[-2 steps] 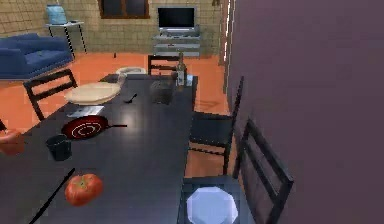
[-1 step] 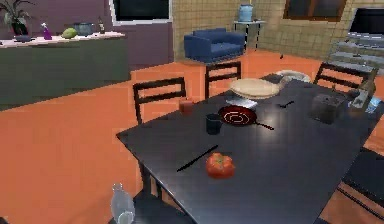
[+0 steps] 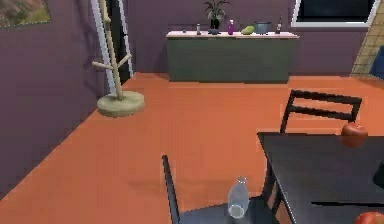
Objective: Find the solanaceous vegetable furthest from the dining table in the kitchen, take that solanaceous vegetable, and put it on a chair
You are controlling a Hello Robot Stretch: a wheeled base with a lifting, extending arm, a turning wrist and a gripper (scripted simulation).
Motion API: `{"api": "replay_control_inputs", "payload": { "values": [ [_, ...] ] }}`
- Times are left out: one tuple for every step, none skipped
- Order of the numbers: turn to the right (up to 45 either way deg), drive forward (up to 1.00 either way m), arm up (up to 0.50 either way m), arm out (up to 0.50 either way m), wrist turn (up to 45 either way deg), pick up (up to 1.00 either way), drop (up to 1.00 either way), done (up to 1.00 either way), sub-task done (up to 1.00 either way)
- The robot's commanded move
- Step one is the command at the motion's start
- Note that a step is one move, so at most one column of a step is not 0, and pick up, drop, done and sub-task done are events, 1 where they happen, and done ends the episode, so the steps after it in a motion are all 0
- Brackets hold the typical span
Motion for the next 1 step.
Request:
{"api": "replay_control_inputs", "payload": {
  "values": [
    [-45.0,0.00,0.00,0.00,0.0,0.00,0.00,0.00,0.00]
  ]
}}
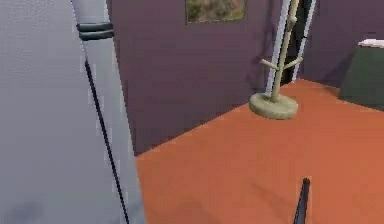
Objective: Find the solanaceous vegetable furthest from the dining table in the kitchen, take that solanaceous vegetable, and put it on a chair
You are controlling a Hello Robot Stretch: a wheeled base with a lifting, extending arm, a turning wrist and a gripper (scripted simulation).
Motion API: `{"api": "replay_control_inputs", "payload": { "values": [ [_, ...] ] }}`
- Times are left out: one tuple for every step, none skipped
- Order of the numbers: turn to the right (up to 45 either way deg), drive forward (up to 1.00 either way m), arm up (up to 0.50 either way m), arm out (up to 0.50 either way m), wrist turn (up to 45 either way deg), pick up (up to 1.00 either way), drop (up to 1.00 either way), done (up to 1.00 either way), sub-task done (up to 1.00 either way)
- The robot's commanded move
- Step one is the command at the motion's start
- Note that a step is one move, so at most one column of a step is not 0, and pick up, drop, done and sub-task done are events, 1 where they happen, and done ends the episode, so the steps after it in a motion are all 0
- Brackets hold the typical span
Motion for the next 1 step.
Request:
{"api": "replay_control_inputs", "payload": {
  "values": [
    [-39.0,0.00,0.00,0.00,0.0,0.00,0.00,0.00,0.00]
  ]
}}
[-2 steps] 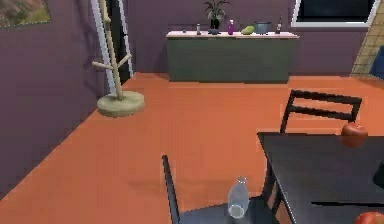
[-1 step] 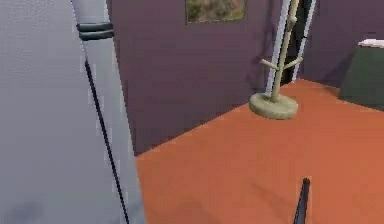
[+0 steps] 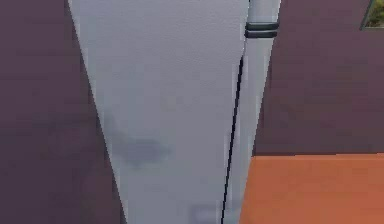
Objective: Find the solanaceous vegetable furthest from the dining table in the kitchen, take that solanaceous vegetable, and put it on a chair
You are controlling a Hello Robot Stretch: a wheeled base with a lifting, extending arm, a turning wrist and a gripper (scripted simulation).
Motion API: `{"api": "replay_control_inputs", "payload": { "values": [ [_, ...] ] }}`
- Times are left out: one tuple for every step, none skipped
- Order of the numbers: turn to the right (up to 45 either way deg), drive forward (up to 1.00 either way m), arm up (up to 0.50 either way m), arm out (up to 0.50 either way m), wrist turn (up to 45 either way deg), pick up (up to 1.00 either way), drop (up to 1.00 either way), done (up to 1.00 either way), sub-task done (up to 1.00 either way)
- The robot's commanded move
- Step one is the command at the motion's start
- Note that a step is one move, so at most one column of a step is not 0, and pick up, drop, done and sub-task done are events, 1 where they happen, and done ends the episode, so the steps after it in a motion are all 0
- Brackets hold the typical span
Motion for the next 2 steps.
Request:
{"api": "replay_control_inputs", "payload": {
  "values": [
    [0.0,0.15,0.00,0.00,0.0,0.00,0.00,0.00,0.00],
    [45.0,0.00,0.00,0.00,0.0,0.00,0.00,0.00,0.00]
  ]
}}
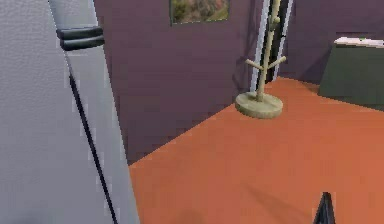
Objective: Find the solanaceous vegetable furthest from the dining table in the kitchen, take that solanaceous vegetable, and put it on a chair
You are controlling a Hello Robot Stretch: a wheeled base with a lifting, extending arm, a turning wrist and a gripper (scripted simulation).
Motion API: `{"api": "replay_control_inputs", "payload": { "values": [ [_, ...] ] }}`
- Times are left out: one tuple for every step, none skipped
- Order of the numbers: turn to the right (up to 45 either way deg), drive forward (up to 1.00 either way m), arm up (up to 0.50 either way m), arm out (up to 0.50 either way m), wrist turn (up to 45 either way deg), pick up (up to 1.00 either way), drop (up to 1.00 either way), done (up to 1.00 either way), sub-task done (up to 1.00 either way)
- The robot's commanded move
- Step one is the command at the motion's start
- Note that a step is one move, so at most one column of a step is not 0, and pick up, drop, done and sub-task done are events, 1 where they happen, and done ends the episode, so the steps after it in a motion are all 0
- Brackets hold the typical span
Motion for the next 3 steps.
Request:
{"api": "replay_control_inputs", "payload": {
  "values": [
    [15.0,0.00,0.00,0.00,0.0,0.00,0.00,0.00,0.00],
    [0.0,0.65,0.00,0.00,0.0,0.00,0.00,0.00,0.00],
    [27.0,0.00,0.00,0.00,0.0,0.00,0.00,0.00,0.00]
  ]
}}
